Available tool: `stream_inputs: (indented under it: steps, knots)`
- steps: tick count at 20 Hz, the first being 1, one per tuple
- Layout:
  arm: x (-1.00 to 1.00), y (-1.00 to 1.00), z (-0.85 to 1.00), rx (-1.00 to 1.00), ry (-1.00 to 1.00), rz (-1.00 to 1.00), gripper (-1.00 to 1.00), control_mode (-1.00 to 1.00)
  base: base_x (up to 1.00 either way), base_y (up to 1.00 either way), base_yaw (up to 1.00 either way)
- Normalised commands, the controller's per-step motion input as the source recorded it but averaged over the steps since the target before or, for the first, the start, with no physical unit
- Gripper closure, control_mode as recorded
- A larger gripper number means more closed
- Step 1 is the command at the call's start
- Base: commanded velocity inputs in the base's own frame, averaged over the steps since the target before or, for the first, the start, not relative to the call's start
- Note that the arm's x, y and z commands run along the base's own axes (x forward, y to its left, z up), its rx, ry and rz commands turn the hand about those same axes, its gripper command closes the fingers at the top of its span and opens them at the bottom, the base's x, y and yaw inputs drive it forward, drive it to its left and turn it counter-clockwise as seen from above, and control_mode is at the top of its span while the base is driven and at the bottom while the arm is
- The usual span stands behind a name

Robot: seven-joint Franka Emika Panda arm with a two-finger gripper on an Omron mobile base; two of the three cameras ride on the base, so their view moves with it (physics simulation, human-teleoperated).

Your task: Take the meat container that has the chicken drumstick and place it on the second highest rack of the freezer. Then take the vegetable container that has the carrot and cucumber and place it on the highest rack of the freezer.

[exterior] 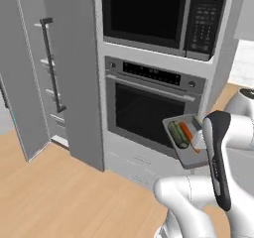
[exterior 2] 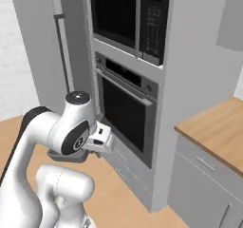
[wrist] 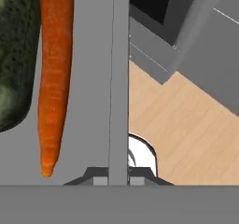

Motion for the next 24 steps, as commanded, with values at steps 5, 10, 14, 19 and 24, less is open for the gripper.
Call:
stream_inputs:
  steps: [5, 10, 14, 19, 24]
  knots:
    - [0.00, 0.00, 0.00, 0.00, 0.00, 0.00, 1.00, 1.00, 0.30, 1.00, 0.51]
    - [0.00, 0.00, 0.00, 0.00, 0.00, 0.00, 1.00, 1.00, 0.97, 0.91, 0.31]
    - [0.00, 0.00, 0.00, 0.00, 0.00, 0.00, 1.00, 1.00, 1.00, 0.98, 0.22]
    - [0.00, 0.00, 0.00, 0.00, 0.00, 0.00, 1.00, 1.00, 1.00, 0.89, 0.11]
    - [0.00, 0.00, 0.00, 0.00, 0.00, 0.00, 1.00, 1.00, 1.00, 0.62, -0.06]
